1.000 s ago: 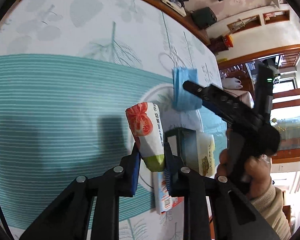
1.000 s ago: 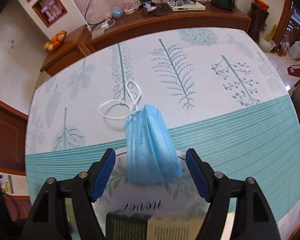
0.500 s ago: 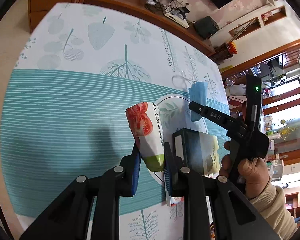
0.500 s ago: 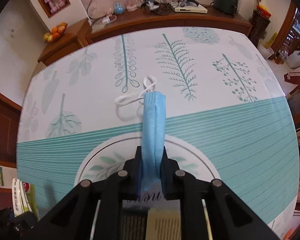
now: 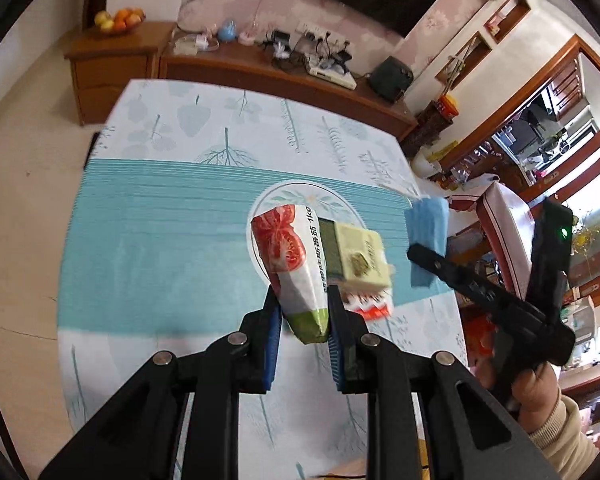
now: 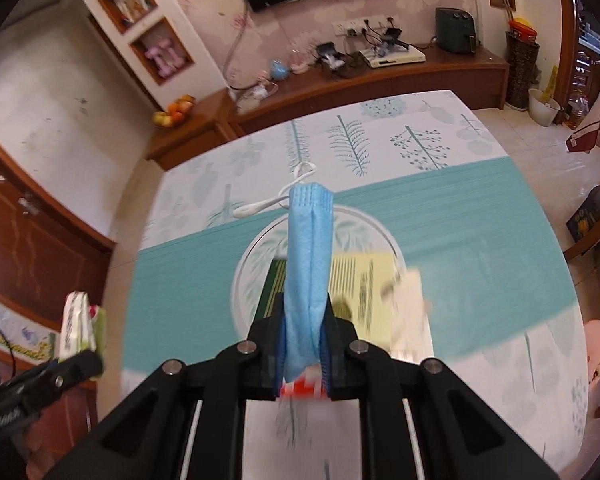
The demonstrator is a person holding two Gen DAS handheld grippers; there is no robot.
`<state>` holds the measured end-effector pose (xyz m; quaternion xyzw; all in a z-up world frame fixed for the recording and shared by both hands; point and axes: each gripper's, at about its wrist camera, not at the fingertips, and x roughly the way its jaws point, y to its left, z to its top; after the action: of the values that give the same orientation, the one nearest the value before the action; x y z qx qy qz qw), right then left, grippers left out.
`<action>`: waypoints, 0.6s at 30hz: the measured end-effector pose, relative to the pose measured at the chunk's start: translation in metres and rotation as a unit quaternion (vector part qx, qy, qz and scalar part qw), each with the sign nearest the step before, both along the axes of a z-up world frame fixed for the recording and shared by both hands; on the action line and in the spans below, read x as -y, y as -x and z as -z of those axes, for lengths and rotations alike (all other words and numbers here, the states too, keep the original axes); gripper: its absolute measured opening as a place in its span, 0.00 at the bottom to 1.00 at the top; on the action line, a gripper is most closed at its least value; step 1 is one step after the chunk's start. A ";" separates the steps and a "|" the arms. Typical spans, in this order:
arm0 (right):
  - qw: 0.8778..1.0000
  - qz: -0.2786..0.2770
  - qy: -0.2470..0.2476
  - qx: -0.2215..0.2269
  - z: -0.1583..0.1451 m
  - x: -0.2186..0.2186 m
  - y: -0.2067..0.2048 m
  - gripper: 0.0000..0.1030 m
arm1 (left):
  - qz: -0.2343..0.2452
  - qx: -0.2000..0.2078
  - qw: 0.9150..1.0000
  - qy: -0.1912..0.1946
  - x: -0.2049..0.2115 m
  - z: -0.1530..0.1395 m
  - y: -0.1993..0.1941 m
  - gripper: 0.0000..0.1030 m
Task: Collect trash
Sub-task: 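Carry the snack bag and blue mask down to the black bin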
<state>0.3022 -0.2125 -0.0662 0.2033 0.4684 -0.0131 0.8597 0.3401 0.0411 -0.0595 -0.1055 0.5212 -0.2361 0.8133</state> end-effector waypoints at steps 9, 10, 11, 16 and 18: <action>0.997 -0.056 -0.021 0.047 -0.045 0.001 0.142 0.13 | -0.046 0.054 0.997 -0.011 0.000 -0.044 0.145 0.18; 0.996 -0.063 -0.024 0.050 -0.049 0.001 0.160 0.13 | -0.052 0.056 0.997 -0.010 0.000 -0.047 0.167 0.18; 0.996 -0.070 -0.027 0.052 -0.052 0.003 0.176 0.13 | -0.056 0.057 0.997 -0.010 0.000 -0.050 0.182 0.18; 0.993 -0.099 -0.036 0.052 -0.056 0.002 0.240 0.13 | -0.066 0.061 0.996 -0.018 0.003 -0.052 0.254 0.18; 0.993 -0.106 -0.039 0.045 -0.053 0.000 0.262 0.13 | -0.065 0.059 0.996 -0.029 0.006 -0.049 0.284 0.18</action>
<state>0.0397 -0.2129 -0.0135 0.1866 0.4486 0.1058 0.8676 0.0561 0.0347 -0.0101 -0.1008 0.4707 -0.1732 0.8592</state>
